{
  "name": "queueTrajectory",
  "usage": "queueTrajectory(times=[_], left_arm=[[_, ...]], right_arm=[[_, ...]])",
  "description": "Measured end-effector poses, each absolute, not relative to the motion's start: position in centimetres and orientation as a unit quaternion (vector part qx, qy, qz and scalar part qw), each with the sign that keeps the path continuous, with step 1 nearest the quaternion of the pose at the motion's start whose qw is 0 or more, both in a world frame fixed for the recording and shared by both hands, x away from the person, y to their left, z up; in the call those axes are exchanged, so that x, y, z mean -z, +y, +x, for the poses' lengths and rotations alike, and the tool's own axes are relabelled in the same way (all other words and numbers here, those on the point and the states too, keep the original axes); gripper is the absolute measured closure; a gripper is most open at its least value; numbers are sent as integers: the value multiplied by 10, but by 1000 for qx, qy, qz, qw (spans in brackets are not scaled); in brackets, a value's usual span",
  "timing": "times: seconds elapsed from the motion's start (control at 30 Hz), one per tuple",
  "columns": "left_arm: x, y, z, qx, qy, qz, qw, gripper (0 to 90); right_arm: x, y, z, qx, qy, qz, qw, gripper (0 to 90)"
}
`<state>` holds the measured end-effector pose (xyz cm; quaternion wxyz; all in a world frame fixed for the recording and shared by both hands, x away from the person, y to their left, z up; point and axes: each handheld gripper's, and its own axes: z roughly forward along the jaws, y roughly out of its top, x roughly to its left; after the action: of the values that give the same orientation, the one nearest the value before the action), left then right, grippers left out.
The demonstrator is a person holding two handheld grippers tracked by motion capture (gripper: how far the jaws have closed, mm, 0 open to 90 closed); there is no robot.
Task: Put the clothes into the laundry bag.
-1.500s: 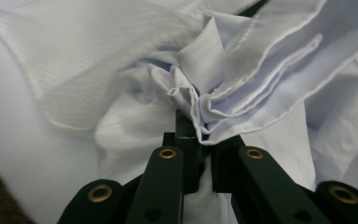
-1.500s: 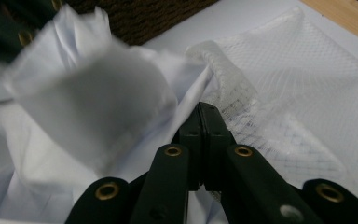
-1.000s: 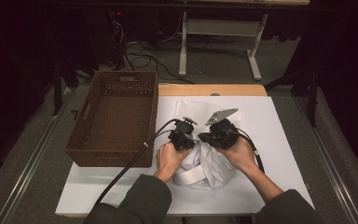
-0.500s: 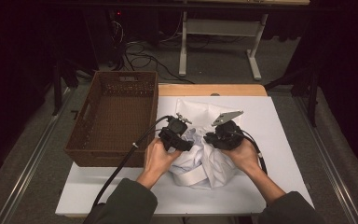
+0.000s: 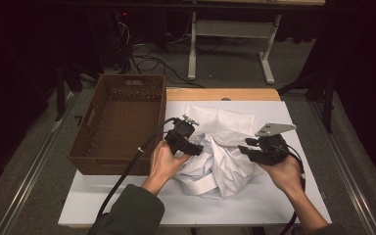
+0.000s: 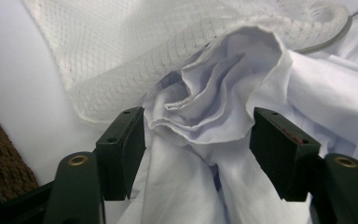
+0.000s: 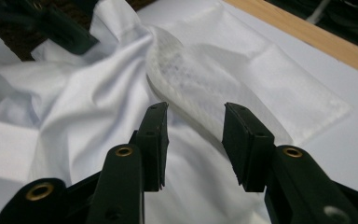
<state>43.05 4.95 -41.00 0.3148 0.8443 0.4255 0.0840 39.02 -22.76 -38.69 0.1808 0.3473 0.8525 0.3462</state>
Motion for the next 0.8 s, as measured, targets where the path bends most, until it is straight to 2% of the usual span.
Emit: queueTrajectory(times=[0.1, 0.2, 0.37, 0.43, 0.63, 0.8], left_arm=[[407, 47, 432, -84, 421, 848, 309, 355], [404, 46, 434, -73, 423, 848, 309, 372], [405, 44, 438, -74, 424, 850, 304, 380], [403, 41, 438, -90, 414, 854, 303, 373], [395, 32, 438, -90, 394, 860, 312, 374], [393, 19, 442, -96, 377, 868, 309, 373]], right_arm=[[391, -241, 385, -336, 847, 367, 186, 595], [401, -245, 385, -314, 851, 383, 172, 578], [424, -238, 392, -287, 857, 404, 139, 545], [431, -232, 397, -282, 860, 404, 133, 549], [435, -214, 402, -295, 868, 380, 123, 791], [430, -204, 408, -305, 869, 369, 125, 856]])
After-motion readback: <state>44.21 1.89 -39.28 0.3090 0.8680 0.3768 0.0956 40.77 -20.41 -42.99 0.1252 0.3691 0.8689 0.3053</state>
